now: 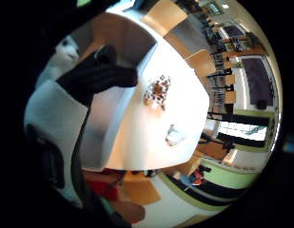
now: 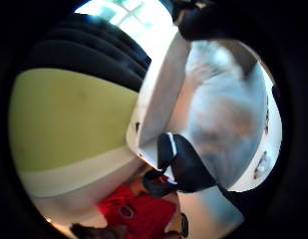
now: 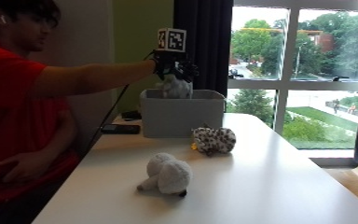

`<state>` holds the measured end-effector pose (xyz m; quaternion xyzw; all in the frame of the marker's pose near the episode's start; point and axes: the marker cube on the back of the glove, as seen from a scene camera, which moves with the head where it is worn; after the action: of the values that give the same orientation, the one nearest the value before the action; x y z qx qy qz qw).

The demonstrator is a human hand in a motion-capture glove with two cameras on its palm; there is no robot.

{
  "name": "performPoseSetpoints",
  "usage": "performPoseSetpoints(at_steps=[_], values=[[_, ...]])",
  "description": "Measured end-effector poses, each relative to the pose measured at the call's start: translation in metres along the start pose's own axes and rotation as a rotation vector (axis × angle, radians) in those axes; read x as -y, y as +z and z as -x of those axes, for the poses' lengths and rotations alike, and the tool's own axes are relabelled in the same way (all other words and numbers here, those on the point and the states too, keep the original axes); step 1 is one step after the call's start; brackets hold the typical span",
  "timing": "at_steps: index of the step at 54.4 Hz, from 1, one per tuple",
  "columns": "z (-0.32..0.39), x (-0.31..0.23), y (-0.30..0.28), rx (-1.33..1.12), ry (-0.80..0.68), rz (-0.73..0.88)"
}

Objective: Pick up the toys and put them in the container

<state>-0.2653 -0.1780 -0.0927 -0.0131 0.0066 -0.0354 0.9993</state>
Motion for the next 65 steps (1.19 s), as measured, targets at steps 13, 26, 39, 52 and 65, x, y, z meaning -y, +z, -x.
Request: performPoseSetpoints(at_steps=[13,26,39,52,65], values=[[-0.096,-0.035,0.003,-0.057,-0.133,-0.094],[-0.222,-0.076,0.017,-0.027,0.061,-0.095],[-0.326,-0.11,0.076,-0.048,0.353,0.0],[-0.382,-0.123,0.146,0.015,0.472,0.135],[-0.4,-0.129,0.21,0.014,0.535,0.384]])
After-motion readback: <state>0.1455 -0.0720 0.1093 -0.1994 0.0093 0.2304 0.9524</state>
